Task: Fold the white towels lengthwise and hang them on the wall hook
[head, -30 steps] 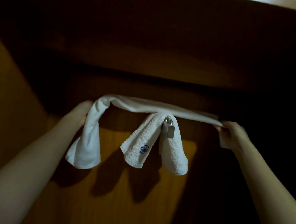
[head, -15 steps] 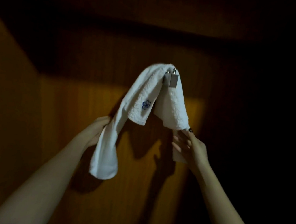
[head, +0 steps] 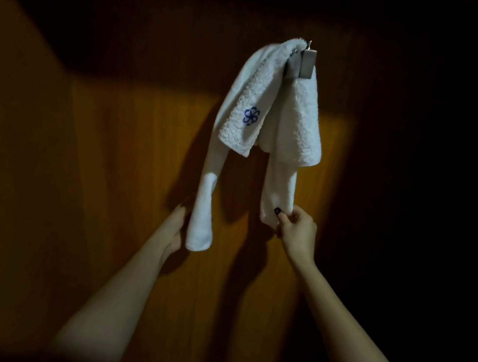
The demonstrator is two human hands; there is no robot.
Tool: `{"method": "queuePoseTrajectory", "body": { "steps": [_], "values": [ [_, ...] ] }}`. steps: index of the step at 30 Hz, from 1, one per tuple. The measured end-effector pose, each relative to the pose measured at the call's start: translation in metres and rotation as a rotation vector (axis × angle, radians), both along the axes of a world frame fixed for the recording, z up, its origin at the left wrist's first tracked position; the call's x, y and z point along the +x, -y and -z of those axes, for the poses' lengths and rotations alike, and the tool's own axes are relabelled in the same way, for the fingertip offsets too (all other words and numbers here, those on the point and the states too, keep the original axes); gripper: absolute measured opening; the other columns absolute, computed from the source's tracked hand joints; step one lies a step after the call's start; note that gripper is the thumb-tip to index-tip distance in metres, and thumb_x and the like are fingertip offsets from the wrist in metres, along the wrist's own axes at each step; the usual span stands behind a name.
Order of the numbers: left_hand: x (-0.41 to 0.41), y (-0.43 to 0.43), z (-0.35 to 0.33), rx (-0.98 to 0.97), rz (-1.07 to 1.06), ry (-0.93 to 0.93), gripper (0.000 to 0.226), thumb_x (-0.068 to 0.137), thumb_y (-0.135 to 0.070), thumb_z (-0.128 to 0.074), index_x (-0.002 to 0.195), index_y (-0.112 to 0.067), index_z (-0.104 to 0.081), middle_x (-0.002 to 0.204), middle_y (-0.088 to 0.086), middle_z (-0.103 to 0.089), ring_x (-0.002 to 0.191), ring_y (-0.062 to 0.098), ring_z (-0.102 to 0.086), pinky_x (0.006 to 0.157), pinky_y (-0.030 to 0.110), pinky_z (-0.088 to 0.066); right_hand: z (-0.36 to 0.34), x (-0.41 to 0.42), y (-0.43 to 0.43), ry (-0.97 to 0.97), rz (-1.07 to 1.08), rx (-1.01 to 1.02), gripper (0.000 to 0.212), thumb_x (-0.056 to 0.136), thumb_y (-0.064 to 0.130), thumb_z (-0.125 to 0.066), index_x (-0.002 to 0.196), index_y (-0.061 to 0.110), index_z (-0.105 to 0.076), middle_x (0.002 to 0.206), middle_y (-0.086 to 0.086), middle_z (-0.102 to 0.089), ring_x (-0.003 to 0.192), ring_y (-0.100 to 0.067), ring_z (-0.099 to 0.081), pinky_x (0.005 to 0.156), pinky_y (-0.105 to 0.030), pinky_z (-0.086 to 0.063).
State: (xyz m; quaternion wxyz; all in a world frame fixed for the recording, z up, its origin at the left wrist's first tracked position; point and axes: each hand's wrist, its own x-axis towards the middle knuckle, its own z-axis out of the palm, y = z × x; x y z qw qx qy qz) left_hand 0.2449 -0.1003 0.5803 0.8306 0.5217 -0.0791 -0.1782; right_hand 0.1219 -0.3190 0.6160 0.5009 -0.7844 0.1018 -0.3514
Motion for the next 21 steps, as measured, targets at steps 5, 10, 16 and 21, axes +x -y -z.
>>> {"method": "queuePoseTrajectory", "body": {
  "steps": [5,10,16,21],
  "values": [
    [-0.03,0.012,-0.003,0.167,-0.321,0.222,0.046,0.097,-0.045,-0.039,0.136,-0.022,-0.049,0.133,0.004,-0.057,0.117,0.023,-0.057,0.096,0.039,-0.047,0.012,-0.003,0.002,-0.03,0.128,-0.179,0.016,0.095,0.018,-0.059,0.08,0.017,-0.062,0.067,0.002,-0.062,0.054,-0.013,-0.057,0.05,-0.032,-0.046],
    [-0.053,0.04,-0.03,0.621,-0.448,0.66,0.055,0.091,-0.038,-0.06,0.131,-0.003,-0.045,0.118,0.003,-0.055,0.108,0.017,-0.054,0.083,0.025,-0.039,0.01,0.005,0.006,-0.027,0.222,-0.32,0.008,0.092,0.019,-0.063,0.086,0.015,-0.063,0.1,-0.003,-0.048,0.092,-0.014,-0.048,0.077,-0.03,-0.046],
    [-0.055,0.06,-0.038,0.805,-0.68,0.734,0.027,0.098,-0.02,-0.052,0.089,0.004,-0.058,0.084,0.018,-0.064,0.083,0.032,-0.064,0.064,0.029,-0.047,0.007,0.007,0.026,-0.074,0.331,-0.45,0.013,0.094,0.016,-0.06,0.102,0.01,-0.067,0.109,-0.006,-0.059,0.105,-0.024,-0.052,0.09,-0.037,-0.045],
    [-0.058,0.075,-0.013,1.033,-0.635,0.802,0.028,0.1,-0.019,-0.046,0.099,0.005,-0.059,0.097,0.018,-0.065,0.089,0.029,-0.063,0.072,0.035,-0.047,0.015,0.006,0.016,-0.048,0.309,-0.553,0.011,0.093,0.012,-0.057,0.098,0.007,-0.065,0.101,-0.007,-0.061,0.099,-0.027,-0.053,0.085,-0.038,-0.043]
  ]
}}
